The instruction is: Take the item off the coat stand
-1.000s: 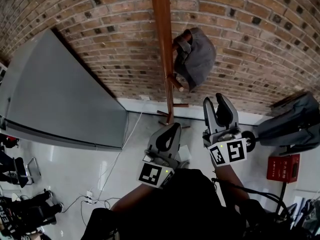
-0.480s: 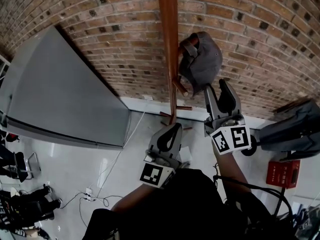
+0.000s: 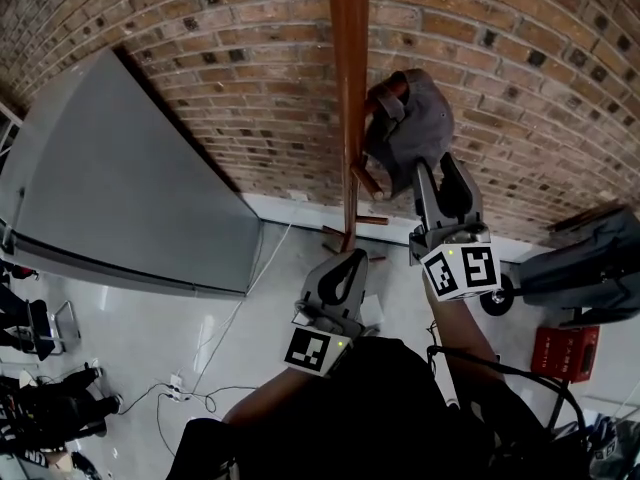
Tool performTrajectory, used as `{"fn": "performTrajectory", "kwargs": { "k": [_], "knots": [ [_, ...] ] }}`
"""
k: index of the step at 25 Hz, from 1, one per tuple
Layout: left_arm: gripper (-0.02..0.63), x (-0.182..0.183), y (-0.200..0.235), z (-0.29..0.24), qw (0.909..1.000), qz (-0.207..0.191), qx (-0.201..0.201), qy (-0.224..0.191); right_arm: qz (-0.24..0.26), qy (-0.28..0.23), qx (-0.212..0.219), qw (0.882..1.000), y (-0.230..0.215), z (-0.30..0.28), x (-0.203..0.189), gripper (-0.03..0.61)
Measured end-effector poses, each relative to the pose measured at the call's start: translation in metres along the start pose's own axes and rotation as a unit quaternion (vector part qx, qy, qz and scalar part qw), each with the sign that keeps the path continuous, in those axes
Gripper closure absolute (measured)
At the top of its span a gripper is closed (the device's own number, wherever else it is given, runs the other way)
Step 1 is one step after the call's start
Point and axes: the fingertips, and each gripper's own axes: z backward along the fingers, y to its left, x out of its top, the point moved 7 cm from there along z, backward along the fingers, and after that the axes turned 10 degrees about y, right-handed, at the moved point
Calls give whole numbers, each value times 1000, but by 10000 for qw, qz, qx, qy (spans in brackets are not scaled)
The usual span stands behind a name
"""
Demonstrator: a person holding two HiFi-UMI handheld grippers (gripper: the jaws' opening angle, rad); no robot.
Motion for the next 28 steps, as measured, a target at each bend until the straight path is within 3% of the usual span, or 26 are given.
{"fn": "performTrajectory", "kwargs": {
  "k": [5, 7, 28],
  "knots": [
    [595, 3, 2, -5, 10000, 23, -31, -29, 63, -121, -34, 9999, -1, 0, 3, 531],
    [595, 1, 3, -5, 10000, 16, -23, 58, 29, -166, -65, 9998, -2, 1, 5, 548],
    [595, 1, 15, 4, 10000, 62, -6, 51, 147, -753, -17, 9971, 3, 6, 40, 560]
  ]
}}
